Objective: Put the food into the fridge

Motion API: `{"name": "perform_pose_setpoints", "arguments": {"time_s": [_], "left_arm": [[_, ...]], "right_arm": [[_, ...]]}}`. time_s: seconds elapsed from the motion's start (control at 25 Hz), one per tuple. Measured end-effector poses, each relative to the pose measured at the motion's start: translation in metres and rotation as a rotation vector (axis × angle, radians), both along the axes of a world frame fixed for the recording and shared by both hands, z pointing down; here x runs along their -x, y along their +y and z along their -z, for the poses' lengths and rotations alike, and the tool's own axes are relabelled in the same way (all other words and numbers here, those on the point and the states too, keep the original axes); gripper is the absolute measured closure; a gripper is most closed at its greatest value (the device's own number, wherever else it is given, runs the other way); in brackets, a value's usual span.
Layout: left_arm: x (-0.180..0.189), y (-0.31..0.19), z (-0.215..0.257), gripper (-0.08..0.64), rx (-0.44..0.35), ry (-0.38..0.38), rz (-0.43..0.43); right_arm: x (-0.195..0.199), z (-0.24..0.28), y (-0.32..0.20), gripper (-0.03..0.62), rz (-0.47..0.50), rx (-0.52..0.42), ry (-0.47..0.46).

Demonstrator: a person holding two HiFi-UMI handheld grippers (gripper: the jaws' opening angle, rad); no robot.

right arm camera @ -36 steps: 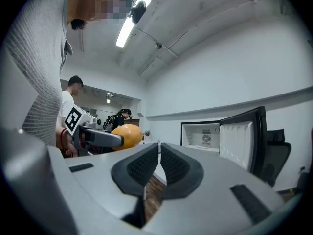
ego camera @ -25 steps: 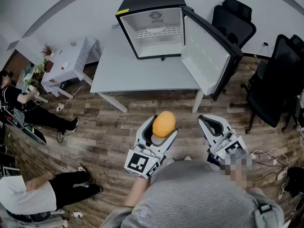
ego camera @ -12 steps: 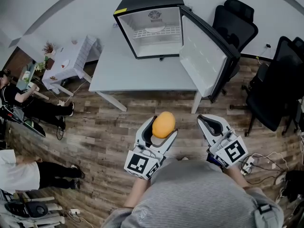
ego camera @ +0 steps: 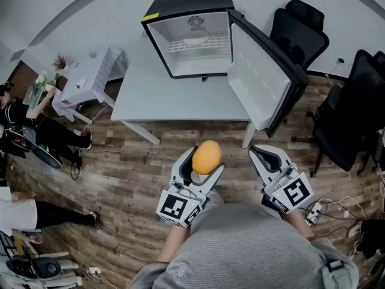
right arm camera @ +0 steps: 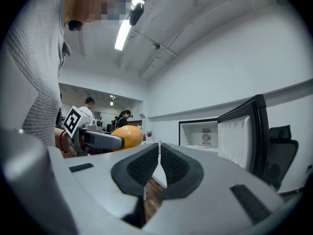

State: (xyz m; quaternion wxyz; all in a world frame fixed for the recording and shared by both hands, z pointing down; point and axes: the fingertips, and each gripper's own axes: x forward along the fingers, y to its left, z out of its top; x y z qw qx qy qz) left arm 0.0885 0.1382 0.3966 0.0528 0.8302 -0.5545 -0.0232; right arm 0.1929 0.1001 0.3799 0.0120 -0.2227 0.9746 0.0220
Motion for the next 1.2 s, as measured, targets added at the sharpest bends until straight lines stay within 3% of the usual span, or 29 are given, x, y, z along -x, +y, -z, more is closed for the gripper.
{"name": "perform_pose_setpoints", "arguments": {"time_s": [1.2], "left_arm": [[0.191,-0.220,0.008,0.199,-0.029,0.023,-0.168]], "right_arm": [[0.210,0.013,-0.202,0.578,-0.126,-0.033,0.031]]}}
